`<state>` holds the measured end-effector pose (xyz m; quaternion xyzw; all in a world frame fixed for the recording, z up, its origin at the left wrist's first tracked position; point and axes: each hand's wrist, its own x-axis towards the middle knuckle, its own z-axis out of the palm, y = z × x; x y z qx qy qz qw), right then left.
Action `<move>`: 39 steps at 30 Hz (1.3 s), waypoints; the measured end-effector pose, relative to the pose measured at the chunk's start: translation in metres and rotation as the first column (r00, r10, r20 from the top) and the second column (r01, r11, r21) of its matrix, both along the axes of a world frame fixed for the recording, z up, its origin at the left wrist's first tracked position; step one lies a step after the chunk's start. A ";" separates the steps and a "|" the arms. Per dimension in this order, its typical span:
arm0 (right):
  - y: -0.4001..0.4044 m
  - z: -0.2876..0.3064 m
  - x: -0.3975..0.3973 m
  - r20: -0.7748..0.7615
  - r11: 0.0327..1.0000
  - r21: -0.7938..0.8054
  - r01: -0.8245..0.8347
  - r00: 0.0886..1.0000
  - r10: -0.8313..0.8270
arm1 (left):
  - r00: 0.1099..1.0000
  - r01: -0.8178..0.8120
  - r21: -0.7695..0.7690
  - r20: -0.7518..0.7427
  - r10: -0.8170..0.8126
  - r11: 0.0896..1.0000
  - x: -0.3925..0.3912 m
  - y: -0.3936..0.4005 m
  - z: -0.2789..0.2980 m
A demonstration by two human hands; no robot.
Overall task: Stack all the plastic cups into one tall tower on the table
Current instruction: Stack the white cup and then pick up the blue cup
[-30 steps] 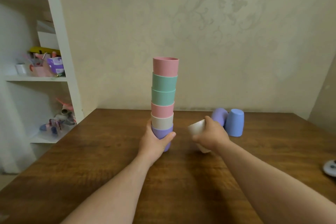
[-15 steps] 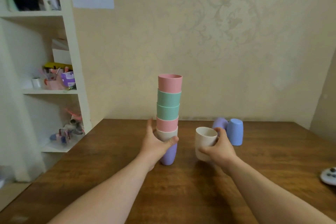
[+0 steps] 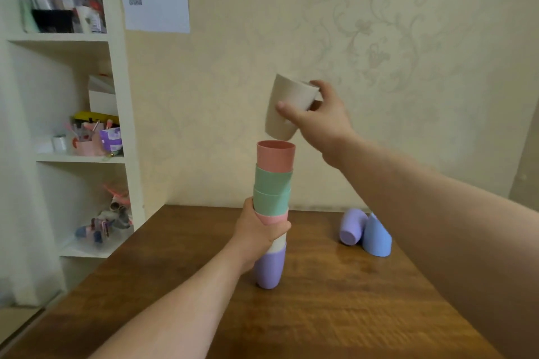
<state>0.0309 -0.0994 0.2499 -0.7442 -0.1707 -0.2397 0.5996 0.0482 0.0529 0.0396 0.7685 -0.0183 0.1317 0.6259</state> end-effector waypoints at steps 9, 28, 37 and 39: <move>0.025 -0.043 0.018 -0.091 0.992 -0.118 -0.046 0.995 0.035 | 0.999 -0.020 -0.028 0.037 0.021 0.999 -0.001 -0.005 -0.001; -0.130 -0.125 0.068 -0.225 0.816 -0.569 0.100 0.936 -0.272 | 0.996 0.021 -0.123 0.085 -0.010 0.992 0.051 -0.048 -0.012; -0.188 -0.204 0.110 -0.245 0.521 -0.841 0.146 0.756 -0.607 | 0.991 0.051 -0.167 0.127 -0.030 0.985 0.081 -0.071 -0.020; -0.191 -0.211 0.119 -0.289 0.564 -0.811 0.154 0.733 -0.616 | 0.991 0.058 -0.180 0.131 -0.034 0.982 0.083 -0.072 -0.020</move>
